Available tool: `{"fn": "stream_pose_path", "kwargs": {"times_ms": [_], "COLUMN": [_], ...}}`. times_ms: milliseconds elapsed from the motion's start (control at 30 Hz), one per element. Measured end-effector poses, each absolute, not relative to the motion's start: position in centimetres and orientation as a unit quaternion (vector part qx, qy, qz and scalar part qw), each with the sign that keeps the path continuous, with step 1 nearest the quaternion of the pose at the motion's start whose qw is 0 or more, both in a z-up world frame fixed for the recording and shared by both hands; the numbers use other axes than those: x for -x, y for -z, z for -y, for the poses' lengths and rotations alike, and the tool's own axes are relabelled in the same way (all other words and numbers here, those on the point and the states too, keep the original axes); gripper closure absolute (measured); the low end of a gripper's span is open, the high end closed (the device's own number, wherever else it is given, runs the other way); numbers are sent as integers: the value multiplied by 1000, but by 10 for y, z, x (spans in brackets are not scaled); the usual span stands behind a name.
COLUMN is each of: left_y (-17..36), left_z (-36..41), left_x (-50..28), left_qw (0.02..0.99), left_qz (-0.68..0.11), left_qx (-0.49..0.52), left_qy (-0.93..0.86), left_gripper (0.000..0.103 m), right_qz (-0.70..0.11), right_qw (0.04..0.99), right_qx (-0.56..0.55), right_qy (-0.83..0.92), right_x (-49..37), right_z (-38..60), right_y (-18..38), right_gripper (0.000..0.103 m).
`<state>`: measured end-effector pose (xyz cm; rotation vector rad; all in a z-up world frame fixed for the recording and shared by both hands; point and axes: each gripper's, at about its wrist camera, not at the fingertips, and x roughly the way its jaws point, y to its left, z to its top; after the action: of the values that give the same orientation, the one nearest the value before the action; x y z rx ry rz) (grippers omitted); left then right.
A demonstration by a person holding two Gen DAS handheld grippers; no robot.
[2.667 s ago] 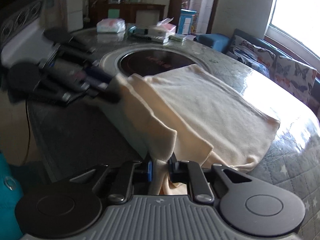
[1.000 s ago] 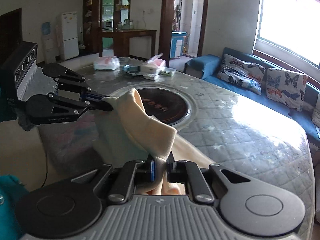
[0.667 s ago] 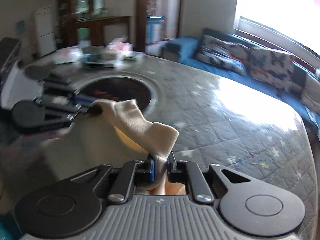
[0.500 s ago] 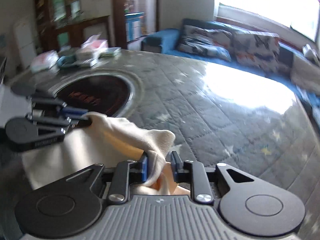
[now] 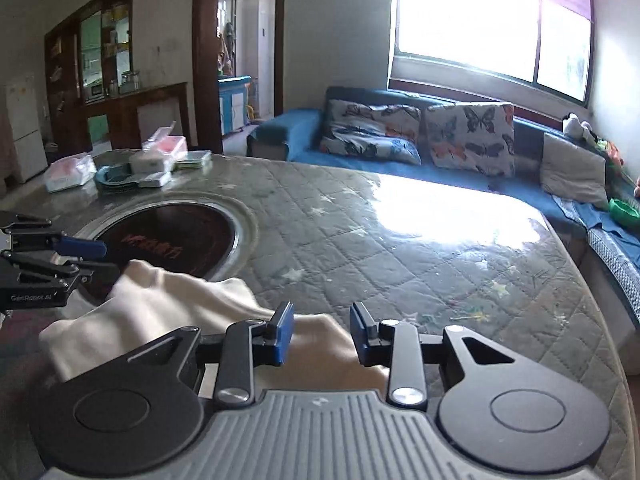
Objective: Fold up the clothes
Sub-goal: 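Release the folded hem and open both grippers over the sweatshirt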
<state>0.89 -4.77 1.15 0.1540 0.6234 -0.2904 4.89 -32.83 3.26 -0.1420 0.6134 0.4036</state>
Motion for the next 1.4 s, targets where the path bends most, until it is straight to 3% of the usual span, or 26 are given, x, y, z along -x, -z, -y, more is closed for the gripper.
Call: {"fn": "stream_pose_path", "kwargs": {"times_ms": [400,567,667,800,1167,1400], "left_y": [-5,0,5,4,5,-12], "left_z": [23,32,34,37,25,17], "left_x": [25,25,26,35,61,58], "left_qw": [931,925,923,926,916,917], "left_qz": [-329,-340,-344,-333,-349,-336], "left_qx": [12,-2,-1,-10,-30,-43], "left_qy": [159,167,174,177,197,212], "left_gripper": [68,69,90,97,97,92], "right_qz": [-361,-376,-379,-385,-419,-410], "right_qw": [899,891,890,887,868,866], "right_qx": [66,73,71,76,65,76], "right_qy": [-239,-243,-242,-243,-257,-275], "right_x": [1,17,22,26,46,44], "right_z": [331,331,332,332,347,344], "right_y": [-12,-4,-2,0,5,-10], "right_gripper": [72,72,72,72,72,72]}}
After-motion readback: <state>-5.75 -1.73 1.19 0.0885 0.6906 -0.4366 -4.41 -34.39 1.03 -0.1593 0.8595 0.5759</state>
